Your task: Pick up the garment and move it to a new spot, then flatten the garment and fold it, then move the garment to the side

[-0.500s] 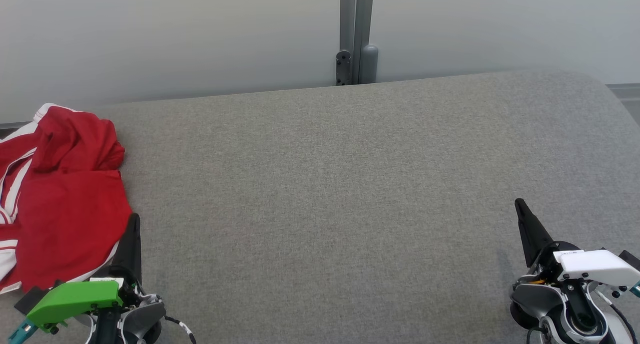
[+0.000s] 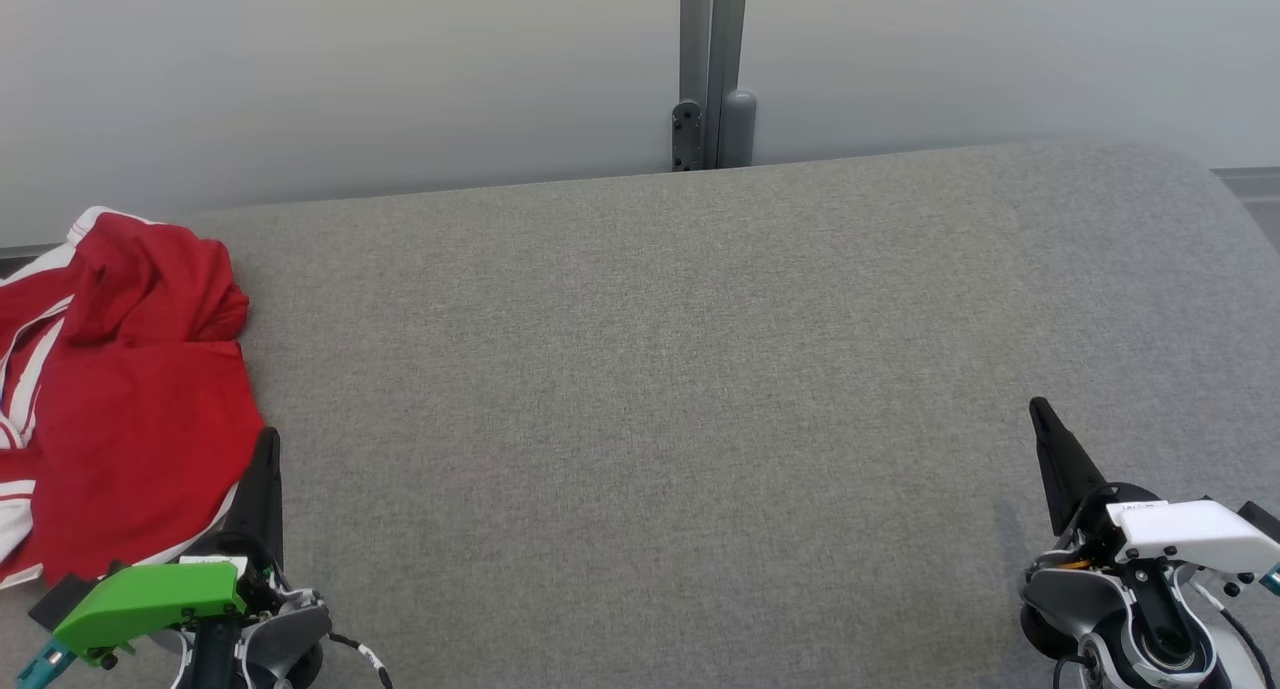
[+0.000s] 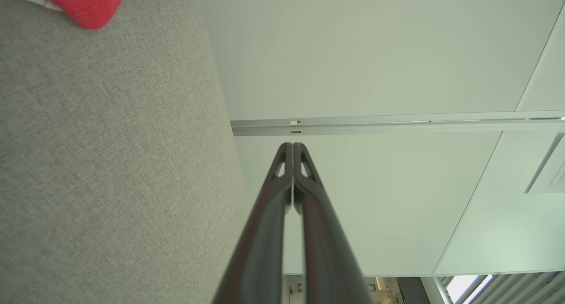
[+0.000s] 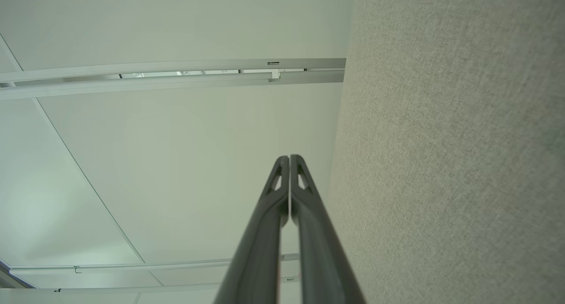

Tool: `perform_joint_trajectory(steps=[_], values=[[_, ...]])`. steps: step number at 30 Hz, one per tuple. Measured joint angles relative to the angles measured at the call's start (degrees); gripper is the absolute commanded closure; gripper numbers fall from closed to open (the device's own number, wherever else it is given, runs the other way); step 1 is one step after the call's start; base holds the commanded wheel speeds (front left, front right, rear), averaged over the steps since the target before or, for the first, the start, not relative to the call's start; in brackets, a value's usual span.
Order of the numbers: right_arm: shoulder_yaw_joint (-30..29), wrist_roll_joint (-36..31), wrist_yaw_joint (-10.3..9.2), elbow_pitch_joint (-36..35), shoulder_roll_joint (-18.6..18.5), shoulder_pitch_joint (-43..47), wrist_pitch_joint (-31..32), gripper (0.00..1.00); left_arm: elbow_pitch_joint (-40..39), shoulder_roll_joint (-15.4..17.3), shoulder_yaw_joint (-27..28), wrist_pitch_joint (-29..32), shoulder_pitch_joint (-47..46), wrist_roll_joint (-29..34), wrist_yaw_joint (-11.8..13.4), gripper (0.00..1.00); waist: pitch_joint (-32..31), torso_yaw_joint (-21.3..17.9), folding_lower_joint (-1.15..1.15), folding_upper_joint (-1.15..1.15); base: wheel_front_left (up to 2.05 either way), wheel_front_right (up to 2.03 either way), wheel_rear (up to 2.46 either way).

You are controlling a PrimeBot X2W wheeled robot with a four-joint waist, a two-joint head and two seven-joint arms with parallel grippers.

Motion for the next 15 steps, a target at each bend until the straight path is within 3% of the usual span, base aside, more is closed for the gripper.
perform_joint_trajectory(steps=[9,10,11,12,13,15], values=[[0.0,0.0,0.0,0.0,0.0,0.0,0.0,1.0,0.0,0.0,0.0,0.0,0.0,0.0,0.0,1.0,0.0,0.0,0.0,0.0,0.0,0.0,0.0],[0.0,0.0,-0.01,0.1,0.0,0.0,0.0,0.0,0.1,0.0,0.0,0.0,0.0,0.0,0.0,0.0,0.0,0.0,0.0,0.0,0.0,0.0,0.0],[0.0,0.0,-0.01,0.5,0.1,0.2,0.0,1.0,0.5,-0.1,0.0,-0.1,0.2,0.0,0.0,1.0,0.0,0.0,0.0,0.0,0.0,0.0,0.0],[0.1,0.0,-0.01,0.9,0.3,0.6,0.0,1.0,1.0,-0.3,-0.1,-0.1,0.6,0.0,0.0,1.0,0.0,0.0,0.0,0.0,0.0,0.0,0.0],[0.1,0.0,-0.02,1.5,0.5,1.2,-0.1,0.0,1.5,-0.4,-0.1,-0.1,1.1,0.0,0.0,0.0,0.0,0.0,0.0,0.0,0.0,0.0,0.0],[0.3,0.0,-0.03,1.9,0.6,1.9,-0.4,0.0,1.9,-0.5,-0.4,-0.4,1.9,0.0,0.1,0.0,0.0,0.0,0.0,0.0,0.0,0.0,0.0]])
